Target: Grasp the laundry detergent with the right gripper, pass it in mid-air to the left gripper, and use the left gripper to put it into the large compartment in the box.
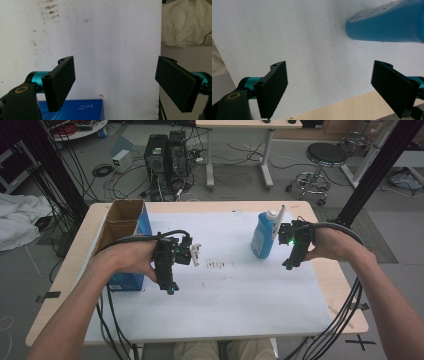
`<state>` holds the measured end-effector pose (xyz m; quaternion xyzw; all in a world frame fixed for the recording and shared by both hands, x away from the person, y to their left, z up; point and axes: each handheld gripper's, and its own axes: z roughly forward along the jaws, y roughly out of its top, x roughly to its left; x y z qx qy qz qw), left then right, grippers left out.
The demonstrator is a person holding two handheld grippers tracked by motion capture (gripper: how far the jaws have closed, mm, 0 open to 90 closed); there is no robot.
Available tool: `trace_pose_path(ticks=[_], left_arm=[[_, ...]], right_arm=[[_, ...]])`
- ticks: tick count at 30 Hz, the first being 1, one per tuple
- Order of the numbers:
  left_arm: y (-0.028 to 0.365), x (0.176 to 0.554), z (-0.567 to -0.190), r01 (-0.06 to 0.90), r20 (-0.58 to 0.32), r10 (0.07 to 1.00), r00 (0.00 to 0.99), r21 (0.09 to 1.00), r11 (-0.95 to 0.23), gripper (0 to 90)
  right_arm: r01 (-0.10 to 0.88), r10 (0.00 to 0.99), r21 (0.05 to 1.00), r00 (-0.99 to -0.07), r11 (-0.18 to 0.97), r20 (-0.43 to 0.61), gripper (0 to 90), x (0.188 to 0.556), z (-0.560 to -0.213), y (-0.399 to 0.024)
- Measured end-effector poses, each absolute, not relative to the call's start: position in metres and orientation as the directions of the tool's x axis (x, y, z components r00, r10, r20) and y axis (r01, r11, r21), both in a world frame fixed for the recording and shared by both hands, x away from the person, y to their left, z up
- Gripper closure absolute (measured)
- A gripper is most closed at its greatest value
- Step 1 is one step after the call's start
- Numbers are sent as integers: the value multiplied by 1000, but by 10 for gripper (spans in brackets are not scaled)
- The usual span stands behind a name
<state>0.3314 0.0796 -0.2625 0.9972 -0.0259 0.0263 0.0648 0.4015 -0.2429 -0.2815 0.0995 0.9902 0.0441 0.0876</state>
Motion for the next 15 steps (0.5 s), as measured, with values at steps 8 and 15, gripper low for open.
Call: trace_pose_path(ticks=[8, 15], left_arm=[[79, 327, -262, -62, 59, -55, 997, 127, -990, 166], [79, 325, -261, -63, 63, -55, 996, 132, -989, 166]], right_arm=[[308, 319, 87, -934, 947, -163, 130, 404, -285, -244], [462, 472, 98, -871, 881, -138, 130, 409, -283, -249]])
